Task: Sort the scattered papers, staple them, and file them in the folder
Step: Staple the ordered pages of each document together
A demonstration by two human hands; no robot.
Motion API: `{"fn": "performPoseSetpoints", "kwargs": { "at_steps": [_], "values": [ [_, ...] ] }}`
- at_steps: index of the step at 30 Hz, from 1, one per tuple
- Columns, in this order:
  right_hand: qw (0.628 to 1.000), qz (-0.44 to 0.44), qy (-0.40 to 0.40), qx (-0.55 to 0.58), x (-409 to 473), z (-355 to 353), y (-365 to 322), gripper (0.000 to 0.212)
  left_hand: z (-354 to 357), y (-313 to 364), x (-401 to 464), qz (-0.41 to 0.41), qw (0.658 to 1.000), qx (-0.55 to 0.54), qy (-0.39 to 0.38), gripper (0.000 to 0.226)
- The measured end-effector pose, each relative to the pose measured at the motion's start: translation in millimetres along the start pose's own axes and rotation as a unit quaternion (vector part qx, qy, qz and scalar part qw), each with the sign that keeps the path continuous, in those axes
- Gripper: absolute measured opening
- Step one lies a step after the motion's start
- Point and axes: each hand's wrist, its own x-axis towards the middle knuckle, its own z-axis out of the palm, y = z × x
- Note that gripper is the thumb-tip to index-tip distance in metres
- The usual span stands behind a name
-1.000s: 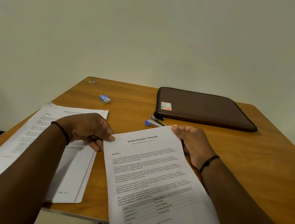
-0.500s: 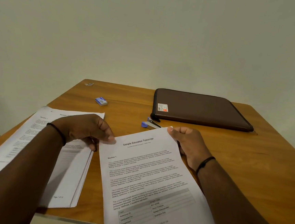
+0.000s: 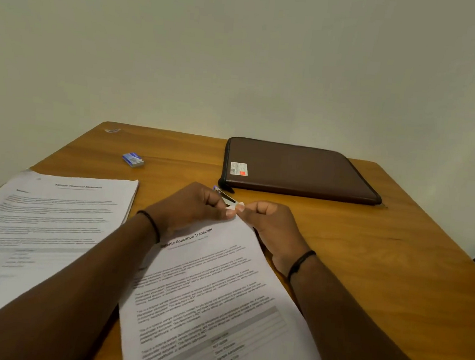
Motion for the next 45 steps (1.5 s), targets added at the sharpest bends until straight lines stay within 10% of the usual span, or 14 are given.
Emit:
{"fn": "performPoseSetpoints", "kwargs": {
  "at_steps": [7,10,19,26,30,45],
  "values": [
    [0.994,0.03,0.081,0.061,10,-4,3,0.026,3,-8,-1,-0.008,0.998,-0.065,0.009,0.026],
    [0.977,-0.071,0.158,-0.122,31,-5,10,0.014,-1,-10,-1,-0.019,0.996,-0.083,0.003,0.018],
    [0.898,-0.169,-0.045,-0.403,70,9,-5,0.029,-1,0,-1,-0.03,0.998,-0.05,0.006,0.014],
    [0.983,-0.112,0.036,-0.14,57,-20,13,0.016,-1,3,-2,-0.032,0.997,-0.075,0.001,0.015],
    [0.995,-0.014,-0.101,0.0,38,-51,8,0.026,-4,0,-4,-0.043,0.996,-0.082,0.009,0.02],
    [0.979,-0.012,-0.205,-0.02,31,-61,5,0.028,0,8,-6,-0.064,0.995,-0.079,0.021,0.015]
  ]
}}
